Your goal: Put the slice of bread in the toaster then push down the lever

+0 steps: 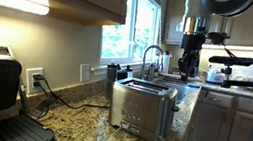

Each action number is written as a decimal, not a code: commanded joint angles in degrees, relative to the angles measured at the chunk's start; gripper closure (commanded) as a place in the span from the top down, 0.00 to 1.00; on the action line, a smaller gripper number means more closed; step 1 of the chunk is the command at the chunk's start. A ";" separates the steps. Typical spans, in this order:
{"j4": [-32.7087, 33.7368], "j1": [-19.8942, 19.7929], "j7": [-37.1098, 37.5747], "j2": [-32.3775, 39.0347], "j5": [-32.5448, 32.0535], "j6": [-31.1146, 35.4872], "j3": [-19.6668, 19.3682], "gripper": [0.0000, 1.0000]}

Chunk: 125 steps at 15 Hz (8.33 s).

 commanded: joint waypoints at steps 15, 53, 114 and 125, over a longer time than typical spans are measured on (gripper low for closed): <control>-0.12 1.49 -5.48 0.23 0.77 -1.88 -0.40 0.03; -3.90 2.45 -3.78 -0.23 0.36 -2.54 2.50 0.03; -4.95 2.23 -9.83 3.16 9.46 11.52 -1.79 0.03; -5.39 0.98 -10.24 0.88 8.01 10.01 -2.57 0.03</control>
